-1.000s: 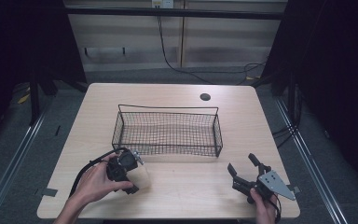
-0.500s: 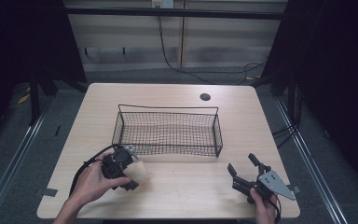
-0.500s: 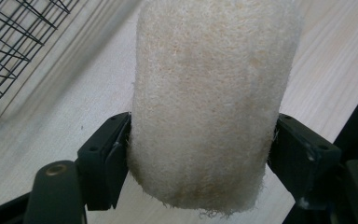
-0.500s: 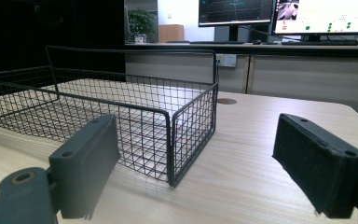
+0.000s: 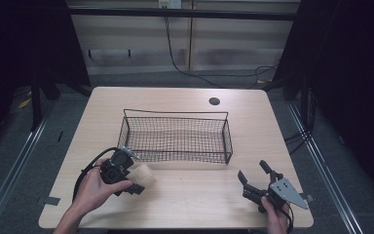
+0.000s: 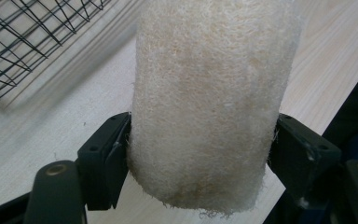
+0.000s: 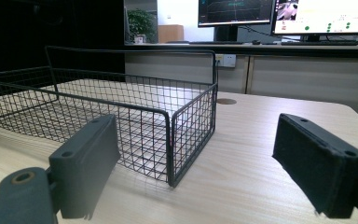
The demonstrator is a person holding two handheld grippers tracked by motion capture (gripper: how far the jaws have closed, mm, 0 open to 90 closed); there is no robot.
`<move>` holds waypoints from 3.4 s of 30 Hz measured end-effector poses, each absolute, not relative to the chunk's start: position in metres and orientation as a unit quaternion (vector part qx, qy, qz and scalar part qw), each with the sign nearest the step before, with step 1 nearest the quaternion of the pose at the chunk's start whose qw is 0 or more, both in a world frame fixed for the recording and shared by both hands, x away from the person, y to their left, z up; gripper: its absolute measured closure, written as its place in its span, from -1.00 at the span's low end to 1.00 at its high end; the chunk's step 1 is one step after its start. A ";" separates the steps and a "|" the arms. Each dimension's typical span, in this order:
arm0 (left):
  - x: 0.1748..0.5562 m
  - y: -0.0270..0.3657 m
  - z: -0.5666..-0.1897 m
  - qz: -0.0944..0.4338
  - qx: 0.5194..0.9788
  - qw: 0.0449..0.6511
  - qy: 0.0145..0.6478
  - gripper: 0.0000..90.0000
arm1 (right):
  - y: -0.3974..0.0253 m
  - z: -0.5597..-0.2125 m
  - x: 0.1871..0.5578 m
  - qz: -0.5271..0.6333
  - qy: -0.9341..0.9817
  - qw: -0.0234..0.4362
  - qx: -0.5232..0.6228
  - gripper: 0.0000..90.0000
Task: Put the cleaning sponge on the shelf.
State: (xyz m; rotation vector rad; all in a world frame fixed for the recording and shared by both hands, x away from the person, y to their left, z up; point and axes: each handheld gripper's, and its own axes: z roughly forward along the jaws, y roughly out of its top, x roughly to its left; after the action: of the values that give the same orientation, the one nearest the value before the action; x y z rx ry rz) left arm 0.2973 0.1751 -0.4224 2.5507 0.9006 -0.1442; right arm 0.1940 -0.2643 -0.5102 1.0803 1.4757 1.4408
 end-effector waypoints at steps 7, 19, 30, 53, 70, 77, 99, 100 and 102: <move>0.295 0.179 -0.415 -0.048 0.904 0.233 0.354 -0.42 | -0.264 -0.510 0.194 0.567 0.584 0.394 0.427 -0.69; 0.293 0.189 -0.398 -0.053 0.889 0.269 0.367 -0.42 | -0.264 -0.510 0.194 0.567 0.584 0.395 0.426 -0.69; 0.296 0.194 -0.386 -0.057 0.870 0.291 0.394 -0.42 | -0.264 -0.510 0.194 0.567 0.584 0.395 0.426 -0.69; 0.320 0.191 -0.359 -0.062 0.846 0.309 0.430 -0.42 | -0.264 -0.510 0.194 0.567 0.584 0.394 0.426 -0.69; 0.347 0.189 -0.347 -0.065 0.829 0.299 0.468 -0.42 | -0.264 -0.510 0.194 0.567 0.583 0.395 0.427 -0.69; 0.358 0.189 -0.345 -0.067 0.823 0.285 0.486 -0.42 | -0.264 -0.510 0.194 0.567 0.584 0.394 0.426 -0.69; 0.389 0.180 -0.350 -0.047 0.803 0.237 0.545 -0.42 | -0.263 -0.510 0.194 0.566 0.584 0.396 0.427 -0.69; 0.390 0.179 -0.350 -0.046 0.802 0.236 0.547 -0.42 | -0.263 -0.510 0.194 0.565 0.584 0.396 0.427 -0.69; 0.391 0.178 -0.350 -0.044 0.801 0.234 0.549 -0.41 | -0.263 -0.510 0.194 0.566 0.583 0.396 0.427 -0.69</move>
State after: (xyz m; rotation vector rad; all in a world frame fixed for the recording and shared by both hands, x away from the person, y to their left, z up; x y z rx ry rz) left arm 0.3908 0.1776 -0.3499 2.1994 1.5089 -0.1219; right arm 0.1939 -0.2634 -0.5100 1.0826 1.4784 1.4330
